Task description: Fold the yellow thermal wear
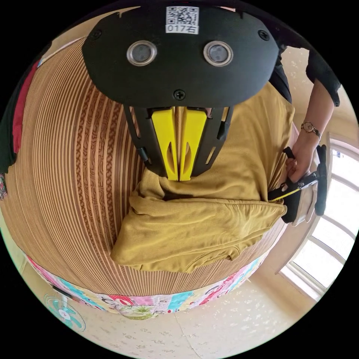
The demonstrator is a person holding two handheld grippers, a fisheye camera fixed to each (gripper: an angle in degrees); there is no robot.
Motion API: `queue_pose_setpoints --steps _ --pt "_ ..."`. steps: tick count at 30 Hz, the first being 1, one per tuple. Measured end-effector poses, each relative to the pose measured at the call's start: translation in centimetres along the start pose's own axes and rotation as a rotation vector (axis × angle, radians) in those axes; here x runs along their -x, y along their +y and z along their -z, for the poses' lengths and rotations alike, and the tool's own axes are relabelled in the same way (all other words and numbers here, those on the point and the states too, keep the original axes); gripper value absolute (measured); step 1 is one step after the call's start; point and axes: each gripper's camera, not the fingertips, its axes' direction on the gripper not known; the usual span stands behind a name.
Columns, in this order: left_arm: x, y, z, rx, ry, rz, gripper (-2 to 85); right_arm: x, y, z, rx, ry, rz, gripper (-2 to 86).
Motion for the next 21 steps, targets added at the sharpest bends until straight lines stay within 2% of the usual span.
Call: queue_pose_setpoints --steps 4,6,8,11,15,17,21 --pt "-1.7 3.2 1.5 -0.063 -0.114 -0.168 0.8 -0.8 -0.7 1.2 0.068 -0.013 0.044 0.9" --pt "-1.3 6.8 3.0 -0.14 -0.142 -0.178 0.6 -1.0 1.5 2.8 -0.002 0.02 0.048 1.1" --pt "-0.1 12.9 7.0 -0.334 -0.141 -0.132 0.1 -0.6 6.1 5.4 -0.106 0.083 0.086 1.6" --pt "2.0 20.6 12.3 -0.522 -0.048 -0.125 -0.4 -0.2 12.9 9.3 -0.187 0.134 0.146 3.0" --pt "5.7 27.0 14.7 -0.412 -0.016 -0.021 0.8 -2.4 20.8 13.8 -0.245 0.138 0.042 4.8" --pt "9.4 30.8 15.5 -0.367 0.128 0.064 3.4 -4.6 24.4 15.6 -0.226 -0.004 -0.002 7.0" --pt "14.7 34.7 16.0 -0.293 0.333 0.171 7.4 -6.7 27.4 16.8 -0.137 -0.071 -0.057 9.5"
